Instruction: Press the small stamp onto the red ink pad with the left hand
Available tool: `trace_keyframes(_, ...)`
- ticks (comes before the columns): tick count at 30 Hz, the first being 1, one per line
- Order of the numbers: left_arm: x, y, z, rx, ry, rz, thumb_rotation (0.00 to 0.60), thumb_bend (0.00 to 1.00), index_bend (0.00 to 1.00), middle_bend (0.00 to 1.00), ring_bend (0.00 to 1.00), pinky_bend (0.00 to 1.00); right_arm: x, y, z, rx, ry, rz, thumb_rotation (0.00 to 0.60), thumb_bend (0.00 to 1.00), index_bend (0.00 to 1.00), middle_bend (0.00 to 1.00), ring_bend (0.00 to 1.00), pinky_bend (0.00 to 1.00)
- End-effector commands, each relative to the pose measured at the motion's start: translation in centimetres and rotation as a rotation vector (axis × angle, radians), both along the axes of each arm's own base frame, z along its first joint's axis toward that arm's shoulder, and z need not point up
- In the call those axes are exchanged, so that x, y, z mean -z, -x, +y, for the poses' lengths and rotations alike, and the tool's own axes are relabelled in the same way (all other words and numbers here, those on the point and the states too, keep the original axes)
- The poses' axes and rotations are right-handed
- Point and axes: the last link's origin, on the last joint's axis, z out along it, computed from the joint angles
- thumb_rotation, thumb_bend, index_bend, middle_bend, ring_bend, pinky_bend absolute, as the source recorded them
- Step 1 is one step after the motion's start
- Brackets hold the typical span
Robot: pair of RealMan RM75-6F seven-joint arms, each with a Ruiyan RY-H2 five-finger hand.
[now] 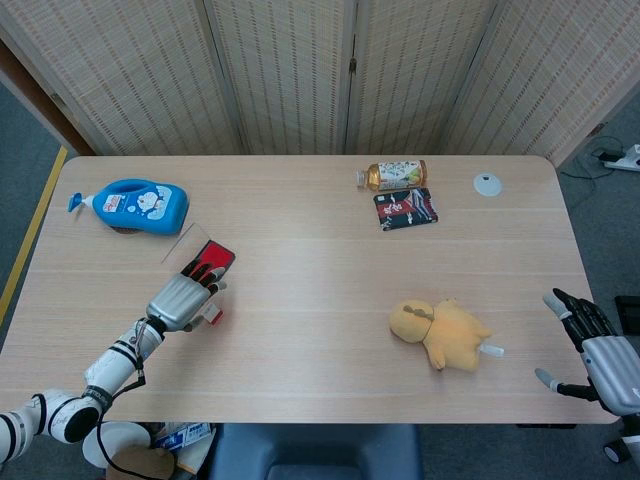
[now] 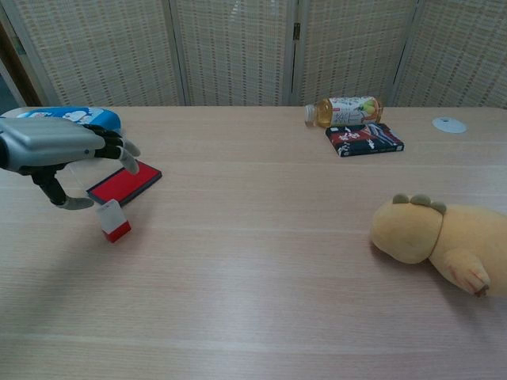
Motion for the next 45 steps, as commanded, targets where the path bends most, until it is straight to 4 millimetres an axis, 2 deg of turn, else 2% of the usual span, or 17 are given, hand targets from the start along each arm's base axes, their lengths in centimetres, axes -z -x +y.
trace_keyframes(1,0.7,0.3,0.2,-0.046,0.023,0.032,0.6,0.33,0.19,0.07,0.0,0.0,-0.1,0.0,0.0,-0.003,-0.003,-0.006,0.6,0.19,0.0,0.0,0.0,0.0)
trace_keyframes(14,1.4,0.1,-1.1,-0.138,-0.018,0.062,0.6,0.33,0.21,0.09,0.0,0.0,-0.4,0.0,0.3,-0.023,-0.03,-0.038,0.6,0.19,0.0,0.0,0.0,0.0)
trace_keyframes(45,2.8,-0.1,-0.5,-0.16,-0.008,0.089,0.6,0.33,0.28,0.15,0.0,0.0,-0.8,-0.1,0.7,-0.034,-0.02,-0.045,0.6,0.19,0.0,0.0,0.0,0.0)
